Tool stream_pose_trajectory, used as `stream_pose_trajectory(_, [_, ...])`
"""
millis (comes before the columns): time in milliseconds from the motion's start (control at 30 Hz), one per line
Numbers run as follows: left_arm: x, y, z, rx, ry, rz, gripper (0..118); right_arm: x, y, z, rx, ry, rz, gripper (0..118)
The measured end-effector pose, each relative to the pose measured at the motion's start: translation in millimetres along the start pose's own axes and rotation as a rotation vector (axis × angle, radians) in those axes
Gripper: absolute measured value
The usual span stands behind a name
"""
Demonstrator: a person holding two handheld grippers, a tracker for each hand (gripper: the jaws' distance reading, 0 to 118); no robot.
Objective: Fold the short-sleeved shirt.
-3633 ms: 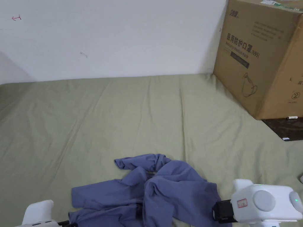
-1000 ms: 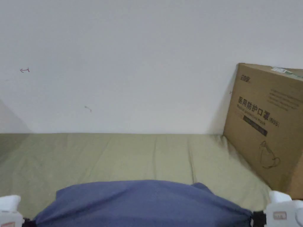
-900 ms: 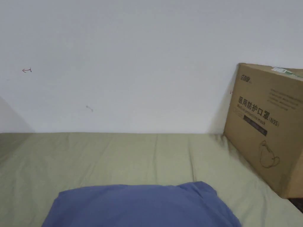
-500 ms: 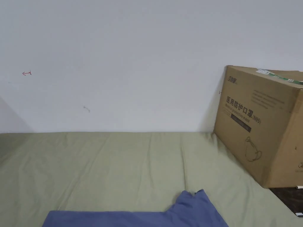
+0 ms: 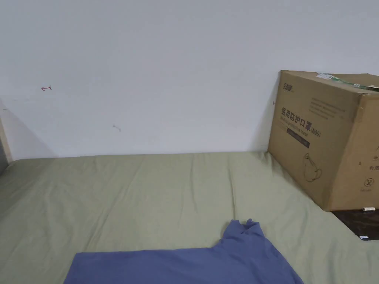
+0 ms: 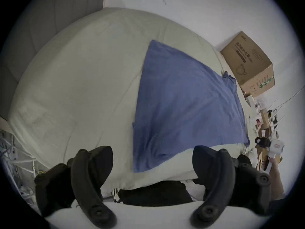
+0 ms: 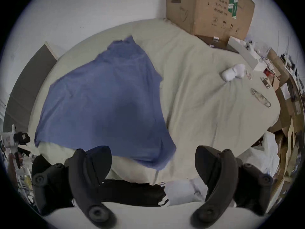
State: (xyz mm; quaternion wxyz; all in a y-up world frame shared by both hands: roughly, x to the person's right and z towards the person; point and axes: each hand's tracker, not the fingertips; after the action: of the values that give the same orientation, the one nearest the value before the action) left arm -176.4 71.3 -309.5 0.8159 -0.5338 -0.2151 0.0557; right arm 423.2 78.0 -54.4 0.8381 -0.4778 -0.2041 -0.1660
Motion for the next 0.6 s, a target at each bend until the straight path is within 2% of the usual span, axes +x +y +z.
stream_pose_trajectory(100, [31, 7, 21, 0.116, 0.033, -0.097, 103, -24, 17, 22, 0.097, 0.011, 0.004, 105])
stream_pose_trajectory(233, [76, 28, 46, 0.29, 0.092, -0.2, 104, -68, 47, 41, 0.208, 0.073, 0.03, 109])
stream_pose_trajectory(367, [99, 58, 40, 0.317, 0.08, -0.215, 105, -113, 76, 36, 0.265, 0.113, 0.125, 109])
stream_pose_trajectory(400, [102, 64, 36, 0.314, 0.073, -0.216, 102, -121, 81, 34, 0.281, 0.123, 0.125, 106])
stream_pose_trajectory(433, [107, 71, 32, 0.304, 0.058, -0.219, 80, -129, 87, 33, 0.294, 0.156, 0.13, 89])
stream_pose_trajectory(467, [110, 76, 28, 0.285, 0.021, -0.231, 46, -135, 92, 30, 0.302, 0.208, 0.136, 58])
stream_pose_trajectory(500, [112, 81, 24, 0.279, -0.007, -0.243, 6, -139, 97, 29, 0.308, 0.256, 0.135, 12])
stream_pose_trajectory(533, [114, 86, 19, 0.275, 0.002, -0.247, 0, -144, 102, 26, 0.31, 0.308, 0.125, 0])
stream_pose_trajectory(600, [117, 90, 12, 0.279, 0.005, -0.252, 0, -150, 107, 23, 0.333, 0.319, 0.117, 0])
